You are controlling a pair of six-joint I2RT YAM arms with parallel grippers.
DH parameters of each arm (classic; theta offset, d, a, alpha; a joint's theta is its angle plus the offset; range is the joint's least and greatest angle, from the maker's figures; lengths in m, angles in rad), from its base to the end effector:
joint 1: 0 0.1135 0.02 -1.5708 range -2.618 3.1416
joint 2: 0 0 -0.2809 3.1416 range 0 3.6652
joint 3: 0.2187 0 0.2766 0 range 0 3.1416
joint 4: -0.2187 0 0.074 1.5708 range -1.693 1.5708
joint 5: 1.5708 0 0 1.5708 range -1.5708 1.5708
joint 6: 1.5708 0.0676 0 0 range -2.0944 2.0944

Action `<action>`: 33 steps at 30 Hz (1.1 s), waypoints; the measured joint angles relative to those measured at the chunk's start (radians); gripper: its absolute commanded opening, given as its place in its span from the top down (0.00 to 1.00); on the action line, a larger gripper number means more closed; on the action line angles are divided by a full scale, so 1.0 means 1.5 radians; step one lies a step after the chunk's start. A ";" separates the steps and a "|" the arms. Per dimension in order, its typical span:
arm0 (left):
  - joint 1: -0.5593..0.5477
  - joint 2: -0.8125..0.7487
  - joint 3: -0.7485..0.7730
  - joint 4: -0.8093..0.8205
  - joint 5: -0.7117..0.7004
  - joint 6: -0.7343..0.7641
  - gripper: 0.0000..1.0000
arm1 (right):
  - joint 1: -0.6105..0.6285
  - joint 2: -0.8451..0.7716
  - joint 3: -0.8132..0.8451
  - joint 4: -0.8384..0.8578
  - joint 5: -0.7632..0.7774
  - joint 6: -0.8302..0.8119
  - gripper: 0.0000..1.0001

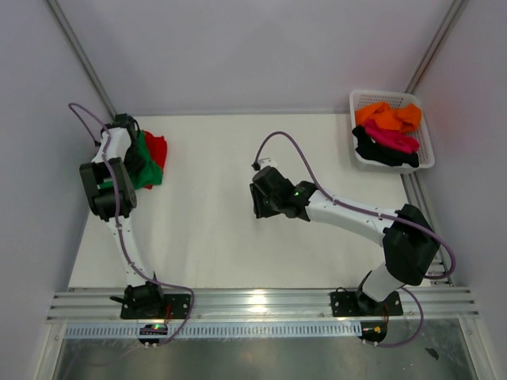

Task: Fold and stack the t-shirts
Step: Smooth out wrinkles on the folded tshirt

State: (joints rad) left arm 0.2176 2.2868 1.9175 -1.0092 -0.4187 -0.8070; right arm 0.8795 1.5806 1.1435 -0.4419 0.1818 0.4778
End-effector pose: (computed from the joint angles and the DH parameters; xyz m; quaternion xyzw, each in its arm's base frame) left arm 0.4860 0.1356 0.1507 -0.4947 0.8389 0.1707 0.1499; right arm 0.2532 0.2868 0.2263 -0.1567 0.9242 0.1455 0.3164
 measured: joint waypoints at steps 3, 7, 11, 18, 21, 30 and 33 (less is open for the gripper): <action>-0.001 -0.017 -0.031 0.001 -0.003 -0.001 0.44 | 0.000 -0.002 -0.005 0.002 0.001 0.005 0.58; -0.002 -0.036 -0.062 -0.001 -0.005 -0.001 0.44 | 0.000 -0.012 -0.020 0.004 0.002 0.014 0.58; -0.003 -0.052 -0.087 -0.004 -0.005 -0.002 0.44 | 0.000 -0.019 -0.031 0.010 0.002 0.022 0.58; -0.004 -0.056 -0.072 -0.049 -0.005 0.005 0.44 | 0.000 -0.021 -0.043 0.016 -0.001 0.033 0.58; -0.004 -0.055 -0.040 -0.088 -0.004 0.016 0.44 | 0.000 -0.021 -0.043 0.020 -0.001 0.035 0.58; -0.004 -0.078 0.135 -0.146 0.050 0.071 0.43 | 0.005 -0.021 -0.056 0.031 -0.004 0.037 0.57; -0.004 -0.117 0.163 -0.146 0.096 0.091 0.43 | 0.007 -0.021 -0.056 0.035 -0.004 0.037 0.58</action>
State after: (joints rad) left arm 0.2115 2.1109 2.1616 -1.2289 -0.2745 -0.6712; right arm 0.8894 1.5490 1.0599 -0.3897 0.1764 0.5339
